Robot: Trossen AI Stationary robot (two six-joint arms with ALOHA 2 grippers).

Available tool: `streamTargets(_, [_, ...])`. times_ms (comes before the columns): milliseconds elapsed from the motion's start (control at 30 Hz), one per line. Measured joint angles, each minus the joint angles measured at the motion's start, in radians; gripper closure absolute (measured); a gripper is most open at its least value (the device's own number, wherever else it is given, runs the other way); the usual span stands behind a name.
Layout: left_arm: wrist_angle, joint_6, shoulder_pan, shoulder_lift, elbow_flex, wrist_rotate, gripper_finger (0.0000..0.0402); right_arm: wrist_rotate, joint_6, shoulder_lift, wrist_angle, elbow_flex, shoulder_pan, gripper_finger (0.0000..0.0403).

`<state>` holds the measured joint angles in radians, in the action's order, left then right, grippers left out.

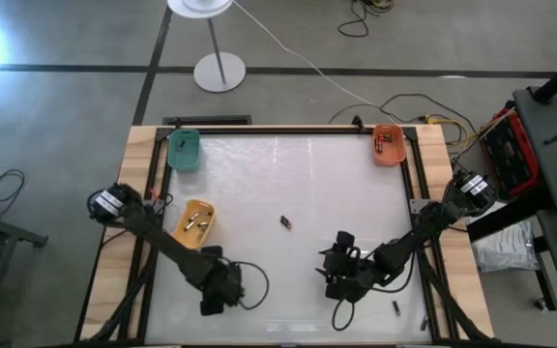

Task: Sort batteries
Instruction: Put the black battery into the green bin

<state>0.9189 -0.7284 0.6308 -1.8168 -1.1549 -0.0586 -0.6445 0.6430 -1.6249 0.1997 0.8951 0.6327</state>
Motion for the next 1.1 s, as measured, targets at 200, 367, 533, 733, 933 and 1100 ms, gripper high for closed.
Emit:
streamTargets(200, [-0.055, 0.082, -0.068, -0.019, 0.013, 0.004, 0.0226, 0.000, 0.000, 0.000, 0.000, 0.000, 0.000, 0.0184])
streamTargets(367, [-0.064, 0.097, -0.081, -0.048, 0.011, 0.031, 0.0225, 0.000, 0.000, 0.000, 0.004, 0.000, 0.000, 0.0184])
streamTargets(533, [-0.058, 0.099, -0.081, -0.079, 0.005, 0.031, 0.0212, 0.022, 0.000, 0.000, 0.004, 0.000, 0.000, 0.0184])
streamTargets(733, [-0.039, 0.090, -0.081, -0.086, -0.016, 0.059, 0.0185, 0.024, 0.001, 0.000, 0.004, 0.000, 0.000, 0.0184])
streamTargets(933, [0.023, 0.055, -0.080, -0.091, -0.060, 0.093, 0.0164, 0.074, 0.035, 0.000, 0.005, 0.000, 0.001, 0.0184])
streamTargets(1100, [0.148, 0.009, -0.081, -0.092, -0.169, 0.105, 0.0155, 0.098, 0.040, 0.000, 0.005, 0.000, 0.007, 0.0184])
